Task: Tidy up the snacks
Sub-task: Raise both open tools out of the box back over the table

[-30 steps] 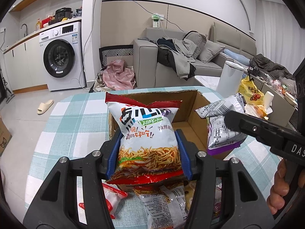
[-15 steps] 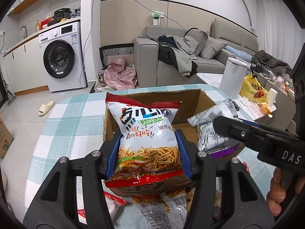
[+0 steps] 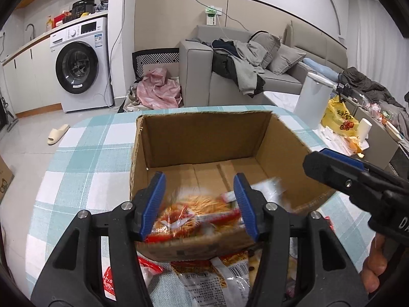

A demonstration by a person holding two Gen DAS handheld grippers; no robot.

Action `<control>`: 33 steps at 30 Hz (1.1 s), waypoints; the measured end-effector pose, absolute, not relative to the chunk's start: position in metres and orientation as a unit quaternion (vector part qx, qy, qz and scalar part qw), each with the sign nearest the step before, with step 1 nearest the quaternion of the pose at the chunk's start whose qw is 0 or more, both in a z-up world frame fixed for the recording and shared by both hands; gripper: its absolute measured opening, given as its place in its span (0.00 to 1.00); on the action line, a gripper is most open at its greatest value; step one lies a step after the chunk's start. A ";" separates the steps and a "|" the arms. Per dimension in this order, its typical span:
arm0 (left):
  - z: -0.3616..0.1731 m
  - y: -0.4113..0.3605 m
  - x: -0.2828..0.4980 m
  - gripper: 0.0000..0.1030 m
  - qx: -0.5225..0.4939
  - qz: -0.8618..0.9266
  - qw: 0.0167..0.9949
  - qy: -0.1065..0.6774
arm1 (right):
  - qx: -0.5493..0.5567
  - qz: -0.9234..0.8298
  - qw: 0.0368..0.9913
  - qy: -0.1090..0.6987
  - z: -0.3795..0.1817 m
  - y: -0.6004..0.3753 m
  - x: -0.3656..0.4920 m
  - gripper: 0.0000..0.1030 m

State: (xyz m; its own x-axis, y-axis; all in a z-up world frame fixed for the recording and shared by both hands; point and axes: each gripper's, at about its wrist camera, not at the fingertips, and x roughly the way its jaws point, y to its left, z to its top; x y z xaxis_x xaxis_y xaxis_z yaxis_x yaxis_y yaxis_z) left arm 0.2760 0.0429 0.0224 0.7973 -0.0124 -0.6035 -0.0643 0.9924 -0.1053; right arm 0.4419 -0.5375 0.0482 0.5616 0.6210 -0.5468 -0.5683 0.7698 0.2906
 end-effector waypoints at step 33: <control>0.064 0.039 0.125 0.99 -0.042 0.034 0.960 0.276 | 0.033 0.339 0.873 0.350 0.045 -0.603 0.388 0.99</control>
